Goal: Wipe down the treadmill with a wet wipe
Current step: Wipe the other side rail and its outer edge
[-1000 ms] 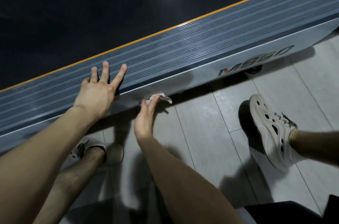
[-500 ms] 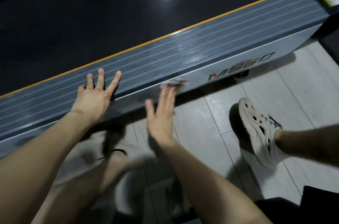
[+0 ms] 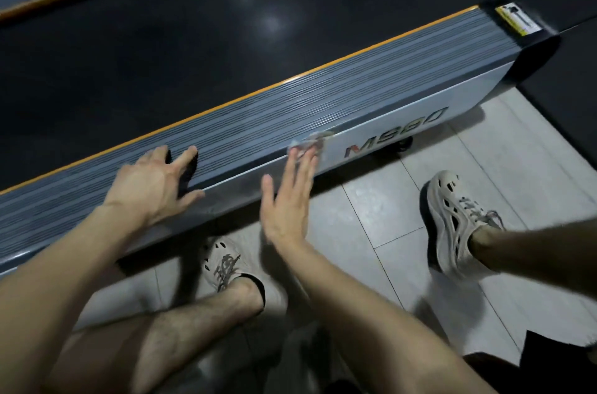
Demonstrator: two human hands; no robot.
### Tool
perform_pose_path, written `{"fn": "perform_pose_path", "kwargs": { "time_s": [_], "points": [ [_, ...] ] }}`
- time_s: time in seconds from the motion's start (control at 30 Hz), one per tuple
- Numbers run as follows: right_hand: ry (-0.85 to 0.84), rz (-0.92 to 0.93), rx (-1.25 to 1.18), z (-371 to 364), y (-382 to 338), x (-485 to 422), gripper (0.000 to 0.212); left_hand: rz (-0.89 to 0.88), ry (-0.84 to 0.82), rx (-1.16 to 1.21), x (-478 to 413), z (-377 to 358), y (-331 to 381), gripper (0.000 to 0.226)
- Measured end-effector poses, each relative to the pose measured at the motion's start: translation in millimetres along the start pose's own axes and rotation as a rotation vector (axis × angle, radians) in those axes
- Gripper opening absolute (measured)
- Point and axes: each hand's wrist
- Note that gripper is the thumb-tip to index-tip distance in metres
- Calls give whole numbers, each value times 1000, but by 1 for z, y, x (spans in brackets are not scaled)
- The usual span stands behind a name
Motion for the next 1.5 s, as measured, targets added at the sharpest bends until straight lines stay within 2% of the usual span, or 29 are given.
{"fn": "perform_pose_path", "kwargs": {
  "time_s": [0.07, 0.1, 0.23, 0.3, 0.37, 0.43, 0.57, 0.63, 0.77, 0.83, 0.9, 0.97, 1.03, 1.1, 1.13, 1.23, 1.33, 1.4, 1.5],
  "points": [
    [-132, 76, 98, -12, 13, 20, 71, -68, 108, -31, -12, 15, 13, 72],
    [-123, 81, 111, -9, 25, 13, 68, -109, 140, -26, -21, 23, 23, 73],
    [227, -134, -63, 50, 80, -71, 69, -312, 210, 25, -64, 55, 82, 93],
    [348, -223, -93, 87, 105, -112, 70, -381, 252, 41, -84, 73, 117, 92],
    [398, -242, -129, 95, 116, -127, 70, -441, 290, 76, -105, 91, 151, 81],
    [359, -174, -170, 74, 107, -105, 71, -499, 343, 107, -129, 108, 182, 68],
    [41, 21, -6, 25, 89, -29, 66, -607, 406, 112, -170, 126, 239, 59],
    [57, -6, 14, 34, 106, -44, 64, -653, 446, 117, -182, 124, 253, 57],
    [396, -266, -167, 120, 160, -148, 67, -682, 518, 200, -192, 116, 255, 55],
    [512, -310, -254, 166, 171, -189, 70, -673, 519, 200, -193, 115, 253, 55],
    [574, -307, -327, 176, 160, -200, 70, -677, 516, 200, -194, 116, 255, 56],
    [583, -218, -317, 145, 132, -171, 69, -685, 507, 190, -193, 117, 256, 57],
    [455, -103, -288, 94, 103, -118, 66, -680, 501, 170, -193, 116, 256, 58],
    [324, -85, -239, 67, 90, -83, 65, -682, 497, 157, -195, 114, 255, 58],
    [312, -84, -218, 66, 97, -85, 64, -685, 499, 151, -195, 112, 255, 58],
    [442, -102, -136, 112, 138, -135, 62, -691, 516, 143, -197, 112, 255, 58],
    [484, -290, -148, 192, 192, -203, 69, -671, 505, 126, -196, 114, 256, 58],
    [515, -354, -192, 227, 202, -225, 75, -671, 490, 118, -194, 116, 257, 59],
    [498, -274, -278, 199, 165, -199, 72, -663, 485, 98, -191, 121, 257, 59]
  ]
}}
Point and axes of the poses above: each hand's wrist, its own x-axis away from the middle knuckle, its own z-axis out of the back of the hand, y = z × x, and after that the axes turned 1 degree about z, right-handed
